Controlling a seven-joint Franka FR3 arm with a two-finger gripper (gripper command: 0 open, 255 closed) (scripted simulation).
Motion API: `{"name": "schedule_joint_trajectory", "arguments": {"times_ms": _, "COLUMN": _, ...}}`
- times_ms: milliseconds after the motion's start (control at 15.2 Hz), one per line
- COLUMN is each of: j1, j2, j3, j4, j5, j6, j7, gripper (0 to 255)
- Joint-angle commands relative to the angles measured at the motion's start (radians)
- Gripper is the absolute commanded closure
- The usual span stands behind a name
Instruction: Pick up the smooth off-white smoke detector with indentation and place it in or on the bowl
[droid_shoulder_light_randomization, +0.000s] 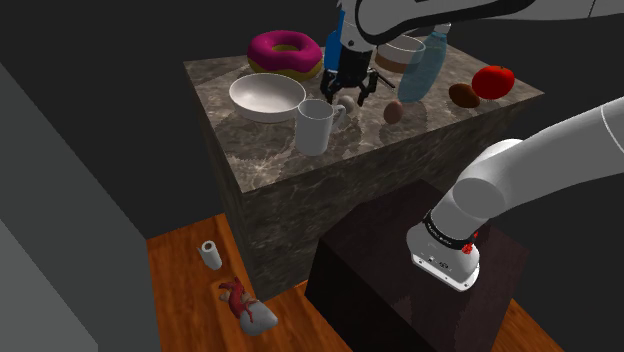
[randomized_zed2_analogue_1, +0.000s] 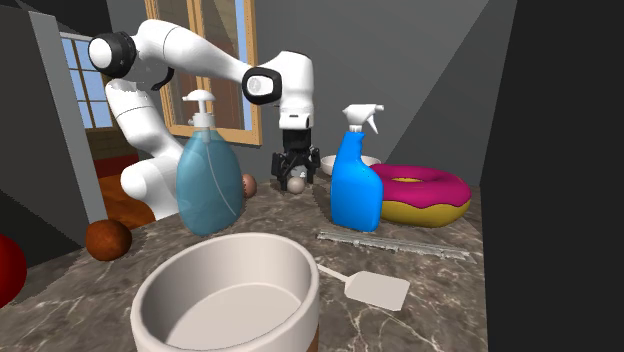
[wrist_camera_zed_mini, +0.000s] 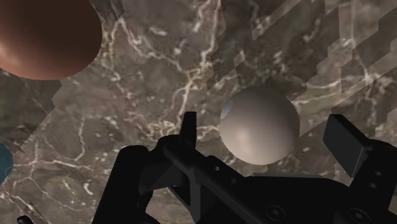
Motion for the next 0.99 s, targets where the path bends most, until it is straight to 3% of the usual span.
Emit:
{"name": "schedule_joint_trajectory", "arguments": {"times_ms": 0, "j1": 0.0, "j2": 0.0, "j3": 0.0, "j4": -0.002, "j5": 0.0, "j6": 0.003, "j7": 0.0, "gripper": 0}}
{"name": "schedule_joint_trajectory", "arguments": {"times_ms": 264, "j1": 0.0, "j2": 0.0, "j3": 0.0, "j4": -0.002, "j5": 0.0, "j6": 0.003, "j7": 0.0, "gripper": 0}}
{"name": "schedule_joint_trajectory", "arguments": {"times_ms": 330, "j1": 0.0, "j2": 0.0, "j3": 0.0, "j4": -0.002, "j5": 0.0, "j6": 0.003, "j7": 0.0, "gripper": 255}}
{"name": "schedule_joint_trajectory", "arguments": {"times_ms": 924, "j1": 0.0, "j2": 0.0, "j3": 0.0, "j4": -0.002, "j5": 0.0, "j6": 0.003, "j7": 0.0, "gripper": 255}}
